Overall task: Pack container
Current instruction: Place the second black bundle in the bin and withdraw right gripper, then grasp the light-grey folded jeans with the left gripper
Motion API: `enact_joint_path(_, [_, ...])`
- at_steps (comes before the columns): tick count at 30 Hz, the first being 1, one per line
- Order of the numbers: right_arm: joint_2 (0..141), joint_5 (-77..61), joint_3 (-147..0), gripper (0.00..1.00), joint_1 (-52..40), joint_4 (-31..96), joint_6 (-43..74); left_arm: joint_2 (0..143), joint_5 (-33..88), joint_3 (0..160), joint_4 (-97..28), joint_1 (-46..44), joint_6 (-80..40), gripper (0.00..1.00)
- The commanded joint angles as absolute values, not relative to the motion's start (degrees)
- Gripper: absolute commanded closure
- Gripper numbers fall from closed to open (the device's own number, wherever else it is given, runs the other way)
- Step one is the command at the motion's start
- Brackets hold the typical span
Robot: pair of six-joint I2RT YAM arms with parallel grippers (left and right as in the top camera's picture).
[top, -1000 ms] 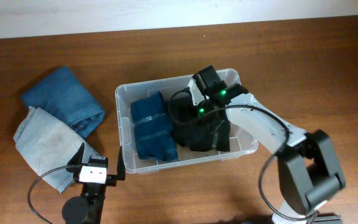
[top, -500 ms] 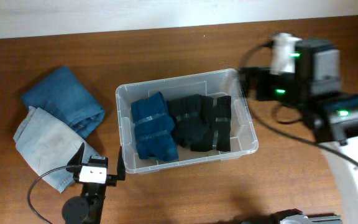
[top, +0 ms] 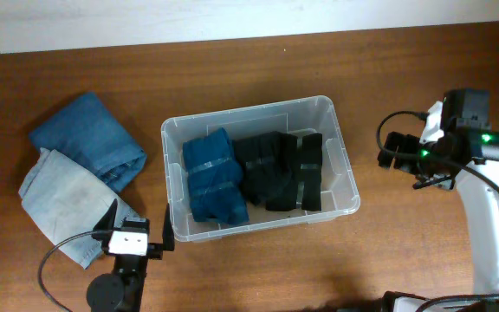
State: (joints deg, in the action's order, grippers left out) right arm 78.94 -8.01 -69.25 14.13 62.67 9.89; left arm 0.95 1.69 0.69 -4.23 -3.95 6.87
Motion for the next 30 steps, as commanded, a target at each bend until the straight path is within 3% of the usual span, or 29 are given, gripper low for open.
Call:
enact_joint_path(1, [78.6, -8.8, -68.6, 0.01, 14.3, 62.1, 8.8, 0.7, -4.0, 3.4, -7.9, -3.6, -3.1, 0.00])
enact_joint_path(9, [78.6, -8.8, -68.7, 0.02, 14.3, 62.1, 8.8, 13.1, -17.6, 31.4, -32.0, -2.7, -3.4, 0.00])
enact_joint_path(18, [78.8, -8.7, -68.7, 0.02, 20.5, 62.2, 10.0, 38.0, -14.8, 53.9, -47.2, 4.3, -3.4, 0.00])
enact_joint_path(22, [79.5, -9.4, -68.7, 0.02, 25.2, 62.4, 10.1, 46.3, -4.6, 56.7, -48.9, 12.5, -3.4, 0.00])
enact_joint_path(30, [79.9, -10.1, -68.6, 0.02, 28.5, 62.4, 10.1, 64.4, 13.6, 57.3, -48.9, 38.9, -3.4, 0.00])
